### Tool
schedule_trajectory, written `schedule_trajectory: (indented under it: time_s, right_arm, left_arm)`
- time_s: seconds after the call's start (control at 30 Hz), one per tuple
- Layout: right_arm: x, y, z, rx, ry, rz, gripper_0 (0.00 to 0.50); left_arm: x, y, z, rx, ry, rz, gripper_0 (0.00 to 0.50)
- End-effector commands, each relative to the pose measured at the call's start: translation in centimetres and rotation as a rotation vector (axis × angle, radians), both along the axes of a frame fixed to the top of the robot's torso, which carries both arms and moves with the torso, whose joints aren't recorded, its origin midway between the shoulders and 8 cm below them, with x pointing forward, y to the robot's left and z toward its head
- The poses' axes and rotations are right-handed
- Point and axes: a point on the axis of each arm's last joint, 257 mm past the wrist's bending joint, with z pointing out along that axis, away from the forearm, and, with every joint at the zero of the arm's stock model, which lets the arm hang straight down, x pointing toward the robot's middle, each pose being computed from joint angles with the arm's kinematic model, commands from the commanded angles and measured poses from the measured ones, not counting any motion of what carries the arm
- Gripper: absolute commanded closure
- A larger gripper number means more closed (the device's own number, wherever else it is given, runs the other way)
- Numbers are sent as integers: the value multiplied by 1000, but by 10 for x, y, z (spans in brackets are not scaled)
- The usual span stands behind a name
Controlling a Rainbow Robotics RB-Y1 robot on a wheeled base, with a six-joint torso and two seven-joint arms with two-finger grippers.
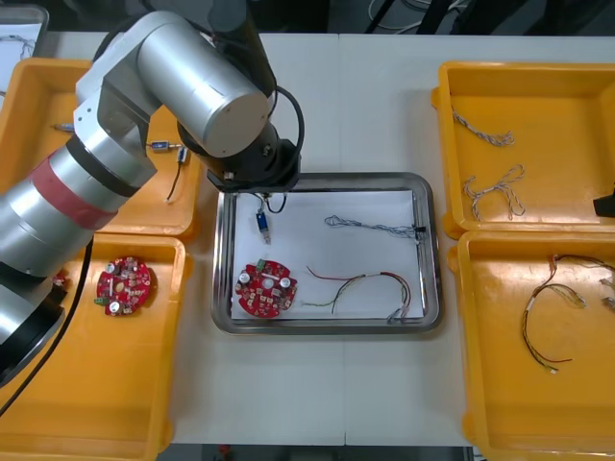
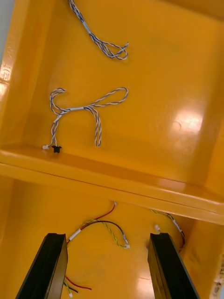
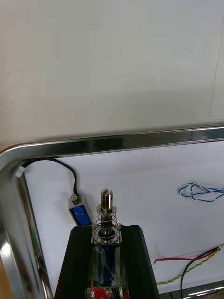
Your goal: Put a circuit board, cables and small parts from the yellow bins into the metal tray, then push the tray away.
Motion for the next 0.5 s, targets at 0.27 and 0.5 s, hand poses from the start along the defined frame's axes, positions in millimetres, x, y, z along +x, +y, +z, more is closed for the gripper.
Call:
schedule_trajectory:
  time_s: [0.27,0.5]
  right_arm:
    - [-39,-14,-27,84,52,-189,0]
    - [-51,-11,-47,131,100,-227,0]
  left_arm:
    - [-3,-35,-34,-11,1,2,500]
    - [-9,-37,-52,7,16,5,500]
